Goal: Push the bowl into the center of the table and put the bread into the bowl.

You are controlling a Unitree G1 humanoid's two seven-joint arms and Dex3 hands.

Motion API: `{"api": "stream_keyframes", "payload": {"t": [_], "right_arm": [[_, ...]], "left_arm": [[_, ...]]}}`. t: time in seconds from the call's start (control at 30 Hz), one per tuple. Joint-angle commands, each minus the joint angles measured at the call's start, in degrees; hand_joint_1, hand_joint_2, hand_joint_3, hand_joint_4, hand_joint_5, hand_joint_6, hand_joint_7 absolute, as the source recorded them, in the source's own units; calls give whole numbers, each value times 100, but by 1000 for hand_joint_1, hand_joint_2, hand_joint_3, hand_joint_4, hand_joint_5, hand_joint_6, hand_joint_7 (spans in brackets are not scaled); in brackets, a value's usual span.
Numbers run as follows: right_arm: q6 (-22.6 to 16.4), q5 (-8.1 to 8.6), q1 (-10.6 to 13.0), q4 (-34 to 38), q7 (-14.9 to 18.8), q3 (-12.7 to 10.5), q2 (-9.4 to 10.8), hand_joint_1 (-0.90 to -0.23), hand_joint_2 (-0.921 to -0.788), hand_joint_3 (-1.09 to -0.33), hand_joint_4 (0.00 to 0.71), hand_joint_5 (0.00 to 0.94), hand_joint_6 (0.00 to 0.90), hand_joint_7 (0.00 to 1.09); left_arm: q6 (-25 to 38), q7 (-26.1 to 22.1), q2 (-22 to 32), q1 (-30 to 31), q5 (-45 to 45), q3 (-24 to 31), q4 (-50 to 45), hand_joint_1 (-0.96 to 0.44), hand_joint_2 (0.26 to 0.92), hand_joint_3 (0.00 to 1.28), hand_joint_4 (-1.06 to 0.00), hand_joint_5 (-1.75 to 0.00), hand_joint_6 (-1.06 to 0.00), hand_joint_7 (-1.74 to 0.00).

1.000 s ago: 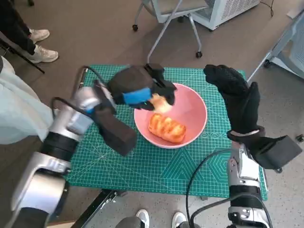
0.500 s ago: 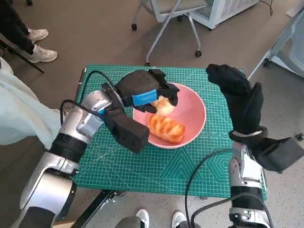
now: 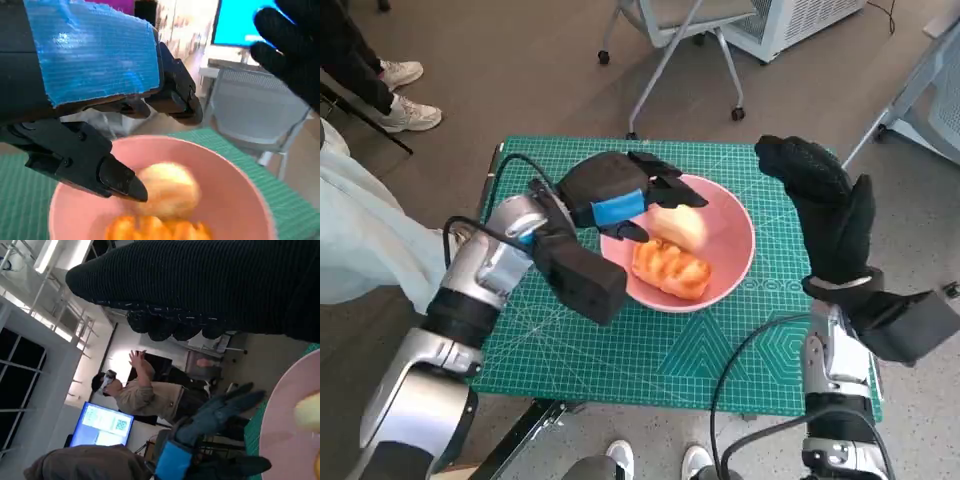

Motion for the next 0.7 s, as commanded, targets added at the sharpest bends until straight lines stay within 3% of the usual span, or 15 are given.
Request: {"api": "stream_keyframes", "payload": {"t": [0.03, 0.3, 0.43, 0.7], "right_arm": [[58, -46, 118, -26, -93, 6, 26, -639, -921, -744, 207, 1, 131, 521], [74, -99, 129, -145, -195, 56, 48, -639, -921, -745, 207, 1, 131, 521], [134, -87, 140, -296, -244, 79, 35, -639, -921, -746, 207, 1, 131, 521], [304, -56, 159, -667, -336, 111, 31, -641, -921, -750, 208, 1, 130, 527]], "left_arm": [[745, -691, 125, 301, -610, 313, -712, -332, 867, 7, -312, 0, -430, 0], [1397, -1125, 86, 751, -1633, 951, -1485, -284, 882, 10, -244, 0, -376, 0], [1220, -1169, -70, 1007, -2308, 1332, -1595, -255, 889, 13, -235, 0, -380, -4], [717, -804, -730, 1498, -3472, 2077, -1672, -238, 914, 33, -239, -5, -395, -20]]}}
